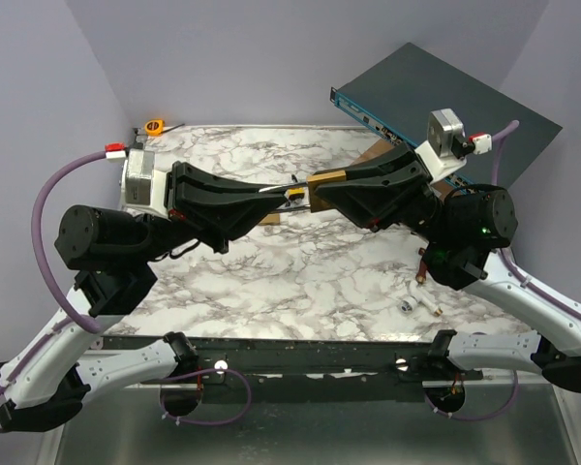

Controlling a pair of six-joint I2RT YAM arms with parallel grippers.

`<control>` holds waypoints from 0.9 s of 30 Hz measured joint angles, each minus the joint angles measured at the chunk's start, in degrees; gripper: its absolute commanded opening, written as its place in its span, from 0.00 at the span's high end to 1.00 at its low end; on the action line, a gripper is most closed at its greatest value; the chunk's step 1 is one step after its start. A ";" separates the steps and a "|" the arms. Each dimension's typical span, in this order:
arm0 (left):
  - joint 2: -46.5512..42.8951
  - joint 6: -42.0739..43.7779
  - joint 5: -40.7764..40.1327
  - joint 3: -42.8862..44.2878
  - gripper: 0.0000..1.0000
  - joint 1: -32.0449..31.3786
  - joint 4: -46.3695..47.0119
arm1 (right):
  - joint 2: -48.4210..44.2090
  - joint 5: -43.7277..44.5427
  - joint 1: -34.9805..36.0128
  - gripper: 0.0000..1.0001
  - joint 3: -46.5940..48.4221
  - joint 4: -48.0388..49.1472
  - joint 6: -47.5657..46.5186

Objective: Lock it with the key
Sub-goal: Lock the lock.

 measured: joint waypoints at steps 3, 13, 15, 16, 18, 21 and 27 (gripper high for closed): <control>0.00 0.35 0.37 0.28 1.00 -0.28 -0.33 | 0.00 -0.37 0.17 0.99 0.22 -0.02 -0.20; 0.02 2.69 3.32 2.75 1.00 -0.61 -5.53 | 0.02 -1.22 1.36 0.99 0.63 -0.63 -1.44; 0.02 3.10 4.11 3.19 1.00 -0.61 -6.97 | 0.02 -1.73 1.36 0.99 0.90 -1.29 -1.66; 0.02 3.34 4.52 3.34 1.00 -0.61 -7.74 | 0.02 -1.99 1.36 0.99 1.01 -1.60 -1.70; 0.02 3.87 5.49 3.67 1.00 -0.61 -9.40 | 0.02 -2.43 1.36 0.99 1.31 -2.19 -1.73; 0.20 4.13 7.45 3.98 1.00 -0.70 -12.74 | 0.02 -2.56 1.75 0.99 1.62 -2.67 -1.75; 3.08 4.87 10.45 7.76 1.00 -1.09 -17.11 | 0.04 -0.39 2.91 0.99 1.79 -2.01 -1.81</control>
